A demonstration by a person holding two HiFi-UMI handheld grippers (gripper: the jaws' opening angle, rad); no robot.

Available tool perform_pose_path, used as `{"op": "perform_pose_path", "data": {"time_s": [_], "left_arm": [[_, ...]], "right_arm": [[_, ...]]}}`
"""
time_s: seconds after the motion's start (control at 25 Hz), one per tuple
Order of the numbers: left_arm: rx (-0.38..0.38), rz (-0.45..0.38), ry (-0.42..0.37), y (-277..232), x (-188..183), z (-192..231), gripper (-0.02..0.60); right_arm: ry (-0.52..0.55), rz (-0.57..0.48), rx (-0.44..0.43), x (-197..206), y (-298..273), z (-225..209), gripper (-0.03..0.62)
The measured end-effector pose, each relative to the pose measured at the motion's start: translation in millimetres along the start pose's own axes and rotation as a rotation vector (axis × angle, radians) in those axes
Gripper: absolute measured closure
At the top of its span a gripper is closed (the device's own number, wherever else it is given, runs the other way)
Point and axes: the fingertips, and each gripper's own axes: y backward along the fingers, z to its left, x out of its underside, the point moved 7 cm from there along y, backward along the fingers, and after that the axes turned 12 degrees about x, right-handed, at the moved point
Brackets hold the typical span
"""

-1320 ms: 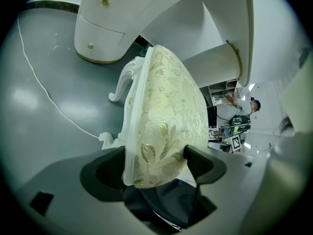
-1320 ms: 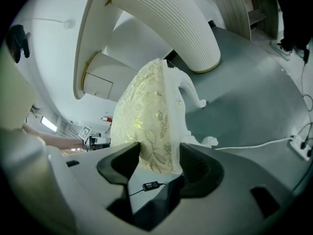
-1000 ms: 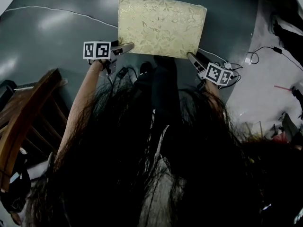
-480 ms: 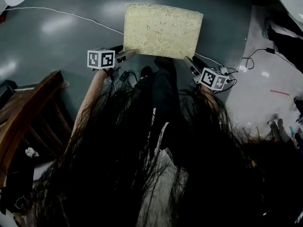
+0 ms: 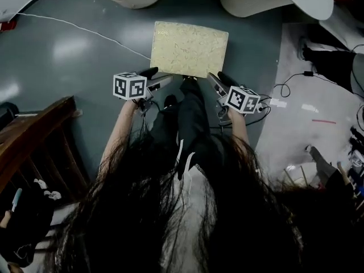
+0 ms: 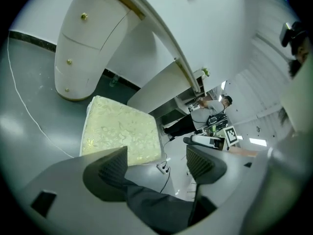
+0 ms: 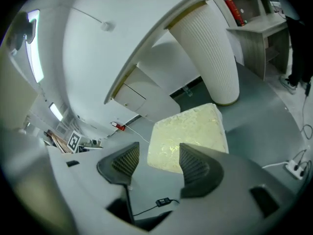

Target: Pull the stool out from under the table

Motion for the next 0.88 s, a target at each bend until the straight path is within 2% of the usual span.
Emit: {"op": "perform_pose_path", "data": {"time_s": [0.16, 0.48, 0.68, 0.88], "left_arm": [[0.011, -0.059, -0.095, 18, -9, -56, 0.198], [0.044, -0.132, -0.297, 49, -37, -152, 0.198], [0.093, -0.201, -0.335, 77, -26, -209, 0.198], [0.164, -0.305, -0.318, 101, -15, -244, 0.198]], "right_arm": [[0.045, -0.057, -0.075, -21, 35, 47, 0.33], [0.127, -0.17, -0.15, -52, 109, 116, 0.33], [0.126, -0.237, -0.177, -42, 163, 146, 0.33], [0.099, -0.292, -0.194, -28, 192, 168, 0.336]]}}
